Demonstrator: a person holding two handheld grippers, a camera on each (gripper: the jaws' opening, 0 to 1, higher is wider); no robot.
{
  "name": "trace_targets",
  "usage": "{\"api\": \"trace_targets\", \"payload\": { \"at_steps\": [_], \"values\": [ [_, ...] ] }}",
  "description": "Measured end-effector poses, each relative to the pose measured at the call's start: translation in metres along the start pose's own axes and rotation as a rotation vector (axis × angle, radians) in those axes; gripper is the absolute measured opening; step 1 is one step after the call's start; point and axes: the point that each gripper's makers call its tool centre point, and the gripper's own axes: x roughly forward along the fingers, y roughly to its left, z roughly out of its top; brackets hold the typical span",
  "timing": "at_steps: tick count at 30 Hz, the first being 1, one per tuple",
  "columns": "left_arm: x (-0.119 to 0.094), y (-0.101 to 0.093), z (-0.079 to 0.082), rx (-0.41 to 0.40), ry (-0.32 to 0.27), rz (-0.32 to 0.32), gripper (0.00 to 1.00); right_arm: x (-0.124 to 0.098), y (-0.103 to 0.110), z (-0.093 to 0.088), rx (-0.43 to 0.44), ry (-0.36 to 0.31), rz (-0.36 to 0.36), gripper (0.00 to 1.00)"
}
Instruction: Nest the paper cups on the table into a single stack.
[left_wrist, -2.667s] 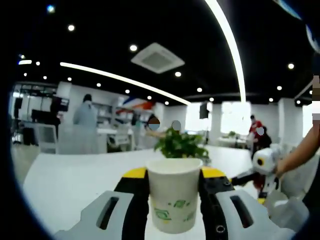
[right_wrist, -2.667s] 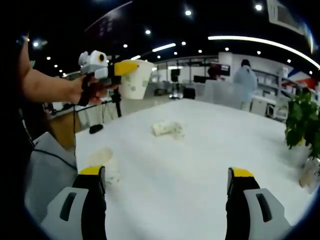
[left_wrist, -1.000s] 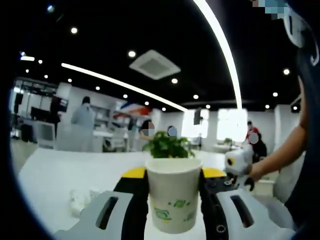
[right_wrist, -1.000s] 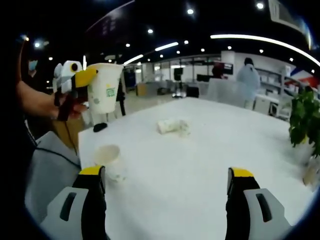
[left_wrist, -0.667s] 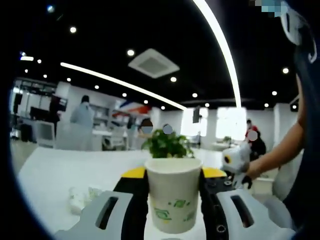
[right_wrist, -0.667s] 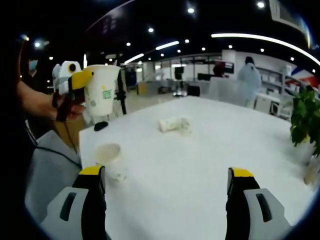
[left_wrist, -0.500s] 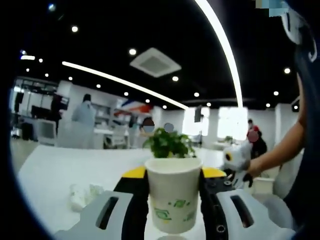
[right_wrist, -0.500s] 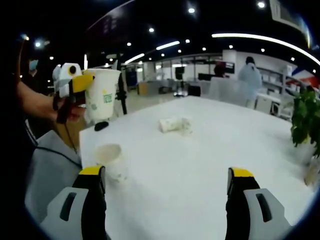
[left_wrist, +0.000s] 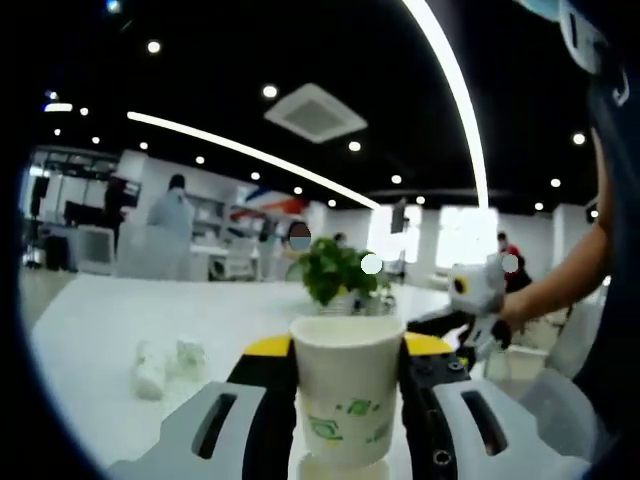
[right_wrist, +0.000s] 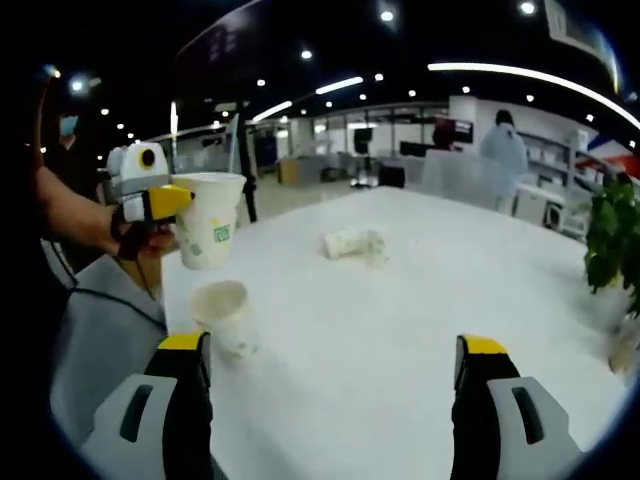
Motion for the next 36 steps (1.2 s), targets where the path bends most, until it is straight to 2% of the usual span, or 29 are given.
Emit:
{"api": "trace_targets", "payload": {
  "at_steps": [8,26,33,36],
  "values": [
    [0.002,0.006,-0.029,-0.022,0.032,0.007,0.38,-0.003,0.001,-0.005,-0.003,0.023,-0.004,1.0],
    [-0.005,0.005,-0.068,0.013,0.145,-0.004,0.4,0.001,0.003,-0.006,-0.008,0.032,0.001,1.0],
    [-0.011,0.003,-0.087,0.03,0.224,-0.01,0.41,0.004,0.004,-0.006,-0.011,0.03,0.007,1.0],
    [-0.017,0.004,-0.101,0.055,0.288,0.003,0.42,0.005,0.005,-0.005,-0.011,0.027,0.01,1.0]
  ]
}}
